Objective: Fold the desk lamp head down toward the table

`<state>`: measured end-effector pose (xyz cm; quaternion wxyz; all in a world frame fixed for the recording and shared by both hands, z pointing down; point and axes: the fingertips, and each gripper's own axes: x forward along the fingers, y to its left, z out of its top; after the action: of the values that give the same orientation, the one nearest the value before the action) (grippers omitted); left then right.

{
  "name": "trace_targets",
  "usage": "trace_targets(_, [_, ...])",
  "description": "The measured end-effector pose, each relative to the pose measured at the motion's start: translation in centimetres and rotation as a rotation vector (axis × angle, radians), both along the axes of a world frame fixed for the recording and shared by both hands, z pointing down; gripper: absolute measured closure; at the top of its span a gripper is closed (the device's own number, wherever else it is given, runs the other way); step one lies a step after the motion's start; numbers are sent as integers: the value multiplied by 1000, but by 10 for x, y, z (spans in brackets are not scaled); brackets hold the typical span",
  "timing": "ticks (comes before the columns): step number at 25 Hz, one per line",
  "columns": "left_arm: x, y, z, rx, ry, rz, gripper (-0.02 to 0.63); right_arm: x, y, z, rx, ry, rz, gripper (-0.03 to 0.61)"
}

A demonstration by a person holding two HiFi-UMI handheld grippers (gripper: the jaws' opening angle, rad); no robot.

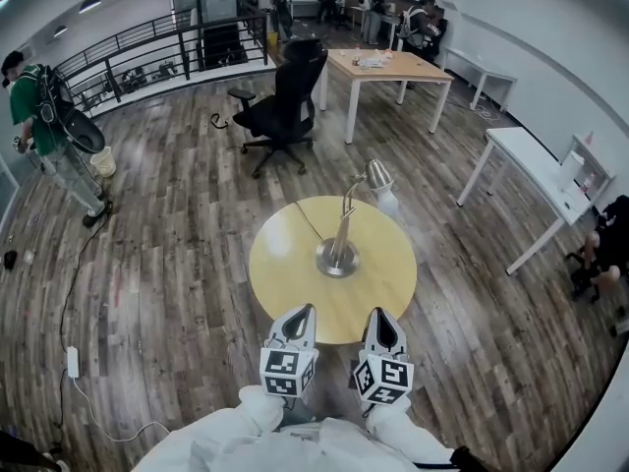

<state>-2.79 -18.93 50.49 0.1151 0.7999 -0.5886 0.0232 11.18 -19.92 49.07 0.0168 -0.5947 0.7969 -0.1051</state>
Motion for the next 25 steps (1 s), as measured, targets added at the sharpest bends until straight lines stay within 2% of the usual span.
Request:
trace_targets(15, [-17,-151,4,11,-10,77,615,-14,-137,0,21,1,78,568])
trace_targets(19, [-23,-182,-3,26,-16,94,615,-16,-157,0,19,2,105,568])
trace_targets(25, [-33,-216,5,-17,-4,80,615,-26,-181,6,4,21,94,568])
